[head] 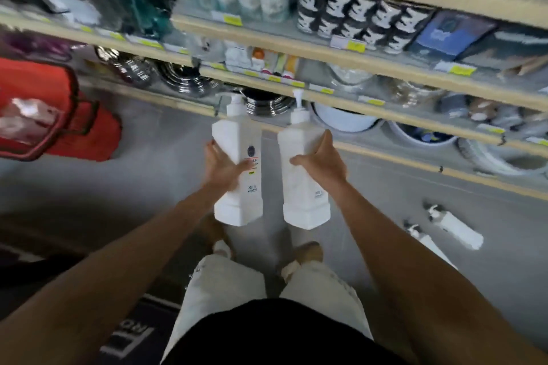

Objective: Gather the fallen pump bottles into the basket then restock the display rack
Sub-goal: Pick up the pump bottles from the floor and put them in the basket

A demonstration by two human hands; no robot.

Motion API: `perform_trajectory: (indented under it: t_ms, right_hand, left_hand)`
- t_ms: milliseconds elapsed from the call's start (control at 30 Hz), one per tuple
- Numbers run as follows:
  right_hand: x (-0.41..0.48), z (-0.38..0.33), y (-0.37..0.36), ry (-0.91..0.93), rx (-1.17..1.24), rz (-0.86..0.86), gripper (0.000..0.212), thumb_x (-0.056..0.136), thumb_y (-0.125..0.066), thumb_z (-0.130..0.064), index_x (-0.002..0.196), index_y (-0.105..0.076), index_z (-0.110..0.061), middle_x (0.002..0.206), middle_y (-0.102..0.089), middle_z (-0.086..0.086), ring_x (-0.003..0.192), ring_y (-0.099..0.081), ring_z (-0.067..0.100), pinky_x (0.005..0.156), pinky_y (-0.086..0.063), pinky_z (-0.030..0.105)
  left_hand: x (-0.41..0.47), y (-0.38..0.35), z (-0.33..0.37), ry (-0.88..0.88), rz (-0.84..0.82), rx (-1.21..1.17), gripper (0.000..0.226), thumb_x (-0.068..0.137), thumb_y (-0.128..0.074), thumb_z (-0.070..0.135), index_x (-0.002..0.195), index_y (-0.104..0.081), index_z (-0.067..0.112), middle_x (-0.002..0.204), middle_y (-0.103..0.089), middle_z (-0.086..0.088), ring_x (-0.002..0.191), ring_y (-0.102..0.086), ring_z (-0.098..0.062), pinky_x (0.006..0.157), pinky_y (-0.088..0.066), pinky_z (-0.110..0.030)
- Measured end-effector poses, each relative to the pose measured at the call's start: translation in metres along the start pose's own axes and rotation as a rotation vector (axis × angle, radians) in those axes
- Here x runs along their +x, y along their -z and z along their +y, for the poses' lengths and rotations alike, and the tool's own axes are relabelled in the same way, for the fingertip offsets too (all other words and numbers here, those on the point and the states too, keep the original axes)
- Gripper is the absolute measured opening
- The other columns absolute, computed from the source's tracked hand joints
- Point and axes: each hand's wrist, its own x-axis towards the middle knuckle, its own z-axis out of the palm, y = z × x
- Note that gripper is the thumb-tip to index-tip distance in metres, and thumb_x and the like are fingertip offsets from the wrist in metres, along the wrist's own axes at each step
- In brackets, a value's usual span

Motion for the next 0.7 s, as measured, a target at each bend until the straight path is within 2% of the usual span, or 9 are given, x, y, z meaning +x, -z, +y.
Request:
perform_trajectory:
  t_ms: [100, 167, 267, 367, 467, 567, 700]
  right_hand:
    - [0.003, -0.071, -0.05, 0.1, -0.074, -0.078, 0.068, 0.064, -0.078, -0.037, 0.112, -0.032, -0.023, 0.103, -0.051, -0.007, 0.093, -0.051, 0.02, 0.084, -0.043, 0.04]
    - [0.007, -0.125, -0.086, 0.167, -0.116, -0.115, 0.074, 0.062, -0.078, -0.039, 0.119, -0.033, -0.023, 0.107, -0.052, -0.007, 0.096, -0.052, 0.019, 0.086, -0.044, 0.04]
    - [0.006, -0.205, -0.151, 0.254, -0.18, -0.178, 0.084, 0.06, -0.077, -0.039, 0.129, -0.033, -0.022, 0.123, -0.054, -0.003, 0.112, -0.054, 0.024, 0.092, -0.043, 0.039]
    - [-0.003, -0.268, -0.214, 0.293, -0.25, -0.212, 0.087, 0.065, -0.078, -0.036, 0.135, -0.03, -0.02, 0.127, -0.054, 0.001, 0.116, -0.053, 0.027, 0.09, -0.04, 0.036]
    - [-0.005, -0.324, -0.268, 0.329, -0.255, -0.232, 0.076, 0.063, -0.078, -0.035, 0.124, -0.036, -0.02, 0.114, -0.055, -0.001, 0.105, -0.056, 0.025, 0.09, -0.045, 0.041]
    - [0.002, -0.38, -0.321, 0.391, -0.278, -0.267, 0.078, 0.058, -0.077, -0.04, 0.121, -0.035, -0.023, 0.114, -0.057, -0.002, 0.102, -0.057, 0.026, 0.085, -0.047, 0.041]
    - [0.017, -0.446, -0.384, 0.464, -0.332, -0.337, 0.075, 0.059, -0.077, -0.04, 0.119, -0.034, -0.025, 0.113, -0.056, -0.003, 0.1, -0.057, 0.026, 0.081, -0.045, 0.039]
  left_hand:
    - [0.005, 0.076, 0.006, -0.015, 0.131, -0.118, 0.105, 0.04, -0.082, 0.035, 0.124, -0.02, 0.02, 0.131, -0.044, -0.01, 0.122, -0.048, -0.031, 0.1, -0.043, -0.054]
    - [0.015, 0.13, 0.011, -0.027, 0.208, -0.141, 0.1, 0.054, -0.083, 0.025, 0.13, -0.02, 0.015, 0.126, -0.046, -0.007, 0.118, -0.049, -0.028, 0.1, -0.043, -0.048]
    - [0.036, 0.213, 0.007, -0.043, 0.322, -0.189, 0.087, 0.069, -0.078, 0.01, 0.133, -0.02, 0.011, 0.119, -0.046, -0.003, 0.109, -0.049, -0.022, 0.096, -0.045, -0.042]
    - [0.049, 0.287, -0.003, -0.056, 0.394, -0.194, 0.085, 0.064, -0.078, 0.015, 0.129, -0.024, 0.01, 0.116, -0.043, -0.001, 0.107, -0.047, -0.017, 0.096, -0.045, -0.038]
    - [0.068, 0.355, -0.003, -0.079, 0.433, -0.227, 0.083, 0.062, -0.078, 0.016, 0.126, -0.025, 0.009, 0.117, -0.043, -0.002, 0.109, -0.046, -0.017, 0.092, -0.043, -0.033]
    - [0.089, 0.416, -0.004, -0.054, 0.499, -0.271, 0.079, 0.069, -0.078, 0.009, 0.126, -0.024, 0.008, 0.116, -0.043, -0.001, 0.109, -0.047, -0.017, 0.089, -0.041, -0.032]
    - [0.121, 0.484, -0.015, -0.018, 0.579, -0.315, 0.082, 0.06, -0.08, 0.024, 0.12, -0.024, 0.017, 0.114, -0.045, 0.0, 0.109, -0.05, -0.02, 0.088, -0.045, -0.036]
